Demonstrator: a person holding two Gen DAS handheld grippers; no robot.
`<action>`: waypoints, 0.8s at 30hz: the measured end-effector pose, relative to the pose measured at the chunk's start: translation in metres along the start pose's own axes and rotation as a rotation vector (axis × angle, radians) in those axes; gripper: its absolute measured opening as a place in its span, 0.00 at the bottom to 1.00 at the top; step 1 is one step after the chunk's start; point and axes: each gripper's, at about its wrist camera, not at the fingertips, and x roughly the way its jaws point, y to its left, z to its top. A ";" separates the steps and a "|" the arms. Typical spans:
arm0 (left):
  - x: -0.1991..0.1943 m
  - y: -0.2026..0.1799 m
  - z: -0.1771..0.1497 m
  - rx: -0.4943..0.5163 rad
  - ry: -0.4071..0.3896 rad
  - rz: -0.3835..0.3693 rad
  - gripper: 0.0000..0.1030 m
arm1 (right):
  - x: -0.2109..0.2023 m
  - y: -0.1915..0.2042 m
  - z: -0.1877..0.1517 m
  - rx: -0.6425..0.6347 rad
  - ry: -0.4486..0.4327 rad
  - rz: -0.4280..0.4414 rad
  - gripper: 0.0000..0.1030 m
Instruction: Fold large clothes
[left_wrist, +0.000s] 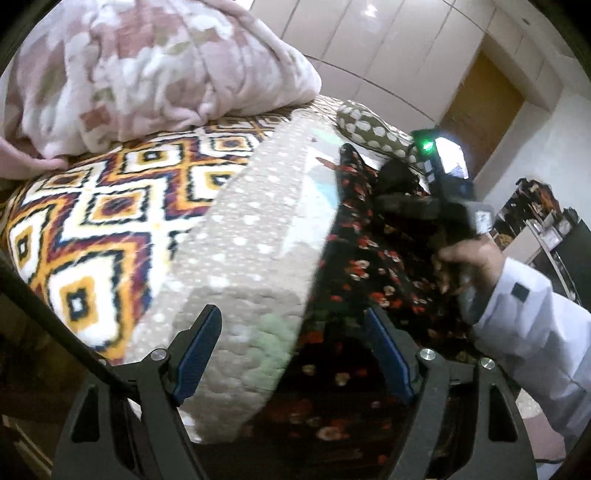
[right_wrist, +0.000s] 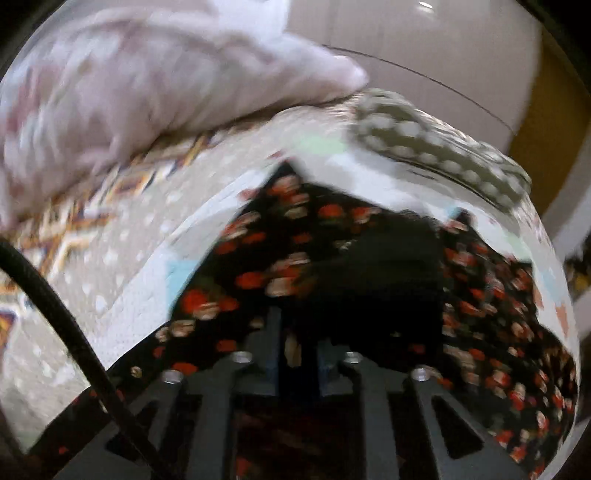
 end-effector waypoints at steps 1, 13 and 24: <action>0.000 0.004 0.000 0.000 -0.002 -0.002 0.76 | -0.002 0.014 0.000 -0.058 -0.010 -0.050 0.45; 0.006 -0.009 -0.001 0.046 0.007 -0.009 0.76 | -0.011 0.074 0.009 -0.480 -0.116 -0.302 0.62; 0.013 -0.018 0.001 0.070 0.048 0.070 0.76 | -0.153 -0.104 -0.111 0.182 -0.143 -0.024 0.76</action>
